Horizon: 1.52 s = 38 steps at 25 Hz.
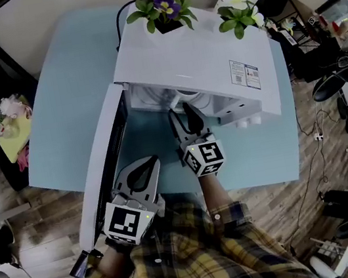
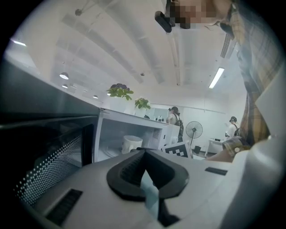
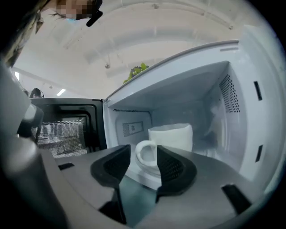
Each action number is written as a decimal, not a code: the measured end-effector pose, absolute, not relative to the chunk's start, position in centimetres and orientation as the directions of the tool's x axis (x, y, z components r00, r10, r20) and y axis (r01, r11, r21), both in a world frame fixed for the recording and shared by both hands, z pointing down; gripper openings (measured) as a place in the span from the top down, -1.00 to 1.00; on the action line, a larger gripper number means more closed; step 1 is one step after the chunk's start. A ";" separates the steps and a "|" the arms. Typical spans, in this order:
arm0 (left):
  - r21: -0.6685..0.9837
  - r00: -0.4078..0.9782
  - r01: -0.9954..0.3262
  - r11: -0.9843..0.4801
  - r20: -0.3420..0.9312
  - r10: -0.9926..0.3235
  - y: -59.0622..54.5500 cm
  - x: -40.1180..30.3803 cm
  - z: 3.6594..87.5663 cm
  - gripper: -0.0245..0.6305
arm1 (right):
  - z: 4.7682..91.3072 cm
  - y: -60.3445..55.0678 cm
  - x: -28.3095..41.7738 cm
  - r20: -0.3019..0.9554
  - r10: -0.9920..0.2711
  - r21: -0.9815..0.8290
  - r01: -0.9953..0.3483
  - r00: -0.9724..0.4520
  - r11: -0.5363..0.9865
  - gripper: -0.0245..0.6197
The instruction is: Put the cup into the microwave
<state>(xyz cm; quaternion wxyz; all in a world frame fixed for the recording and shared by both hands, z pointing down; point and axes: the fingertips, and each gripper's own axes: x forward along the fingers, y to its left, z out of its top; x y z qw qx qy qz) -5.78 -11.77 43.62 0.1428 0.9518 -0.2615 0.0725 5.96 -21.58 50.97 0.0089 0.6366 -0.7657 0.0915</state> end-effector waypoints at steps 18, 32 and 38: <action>0.176 0.823 -0.567 -0.805 0.147 -0.548 -11.6 -6.0 41.2 0.95 | 44.9 -15.0 8.5 0.105 -0.967 -0.063 -0.972 -0.231 0.225 0.41; 0.164 0.761 -0.648 -0.743 0.107 -0.640 -9.0 -3.4 37.6 0.95 | 38.3 -8.5 10.3 0.076 -0.932 -0.024 -0.936 -0.353 0.352 0.44; 0.144 0.765 -0.643 -0.752 0.084 -0.638 -7.5 -1.7 36.4 0.95 | 36.7 -5.9 11.1 0.050 -0.924 -0.024 -0.925 -0.380 0.379 0.58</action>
